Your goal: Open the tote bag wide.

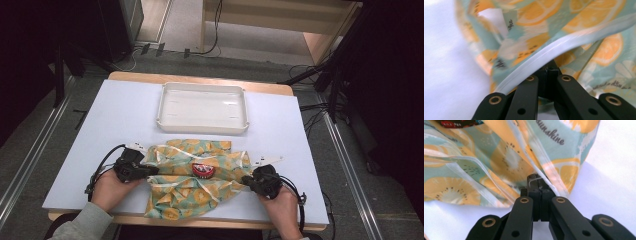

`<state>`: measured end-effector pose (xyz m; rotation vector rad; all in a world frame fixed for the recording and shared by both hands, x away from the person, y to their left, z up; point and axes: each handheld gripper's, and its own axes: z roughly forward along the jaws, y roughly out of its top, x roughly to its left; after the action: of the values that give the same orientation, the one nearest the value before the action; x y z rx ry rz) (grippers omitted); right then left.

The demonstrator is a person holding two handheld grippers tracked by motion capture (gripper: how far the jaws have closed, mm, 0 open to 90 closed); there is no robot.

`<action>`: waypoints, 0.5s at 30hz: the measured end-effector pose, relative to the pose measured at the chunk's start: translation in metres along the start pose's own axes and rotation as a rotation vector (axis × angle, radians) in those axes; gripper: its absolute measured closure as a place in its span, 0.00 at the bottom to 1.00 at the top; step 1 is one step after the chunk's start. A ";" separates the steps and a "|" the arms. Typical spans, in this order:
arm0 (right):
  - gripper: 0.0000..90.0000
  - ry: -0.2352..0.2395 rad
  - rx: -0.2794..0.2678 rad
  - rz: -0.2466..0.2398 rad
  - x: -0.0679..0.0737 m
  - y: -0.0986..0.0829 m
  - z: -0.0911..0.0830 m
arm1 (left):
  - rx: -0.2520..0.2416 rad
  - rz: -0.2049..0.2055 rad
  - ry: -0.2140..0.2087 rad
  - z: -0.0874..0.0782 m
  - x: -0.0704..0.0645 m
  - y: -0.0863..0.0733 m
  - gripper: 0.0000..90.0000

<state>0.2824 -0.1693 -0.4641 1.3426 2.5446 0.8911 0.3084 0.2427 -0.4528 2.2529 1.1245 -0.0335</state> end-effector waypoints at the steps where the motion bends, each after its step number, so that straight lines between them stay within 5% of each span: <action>1: 1.00 0.000 0.000 0.000 0.000 0.000 0.000 | 0.000 -0.002 0.002 -0.001 0.001 0.000 1.00; 9: 1.00 -0.002 0.003 0.019 -0.006 -0.003 -0.003 | -0.003 -0.032 0.016 -0.003 0.006 0.000 1.00; 12: 1.00 -0.013 0.010 0.043 -0.008 -0.003 -0.005 | -0.005 -0.014 0.032 -0.003 0.003 0.001 1.00; 15: 1.00 0.036 -0.035 0.030 -0.006 -0.001 -0.010 | -0.046 -0.002 0.005 -0.009 -0.003 0.004 1.00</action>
<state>0.2817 -0.1787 -0.4567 1.3703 2.5298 0.9692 0.3072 0.2435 -0.4431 2.2122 1.1187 -0.0028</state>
